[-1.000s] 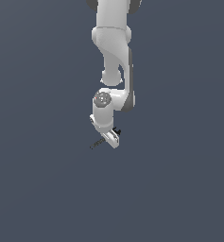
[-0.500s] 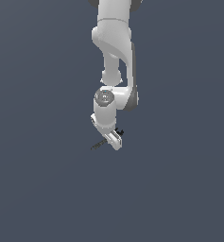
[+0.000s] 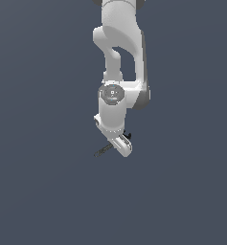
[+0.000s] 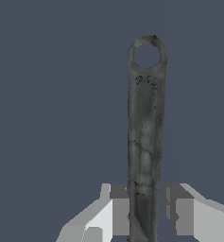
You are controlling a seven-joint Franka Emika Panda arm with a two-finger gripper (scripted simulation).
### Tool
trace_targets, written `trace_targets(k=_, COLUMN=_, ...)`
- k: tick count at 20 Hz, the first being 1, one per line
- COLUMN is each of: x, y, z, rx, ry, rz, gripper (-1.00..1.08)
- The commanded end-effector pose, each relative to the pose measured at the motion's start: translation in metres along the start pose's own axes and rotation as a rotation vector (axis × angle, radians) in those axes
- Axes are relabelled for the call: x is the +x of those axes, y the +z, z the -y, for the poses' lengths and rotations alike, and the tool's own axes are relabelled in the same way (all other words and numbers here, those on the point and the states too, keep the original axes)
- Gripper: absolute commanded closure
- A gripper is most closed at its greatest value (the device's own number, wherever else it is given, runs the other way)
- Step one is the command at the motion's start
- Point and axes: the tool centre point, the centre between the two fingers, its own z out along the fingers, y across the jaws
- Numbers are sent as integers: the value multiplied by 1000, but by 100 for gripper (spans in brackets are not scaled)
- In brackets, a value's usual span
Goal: Pick up the object and move it to a goal position.
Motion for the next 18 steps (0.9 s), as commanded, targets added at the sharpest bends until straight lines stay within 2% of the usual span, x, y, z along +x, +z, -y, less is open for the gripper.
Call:
trace_targets(k=1, x=4, y=-18, z=16, rx=0, ry=-1, rz=0, gripper=108)
trace_targets(k=11, x=18, y=-75, z=68, rx=0, ry=-2, rz=1, gripper=108)
trace_targets(k=18, x=24, y=-97, z=90, rx=1, ry=-3, rz=2, gripper=108)
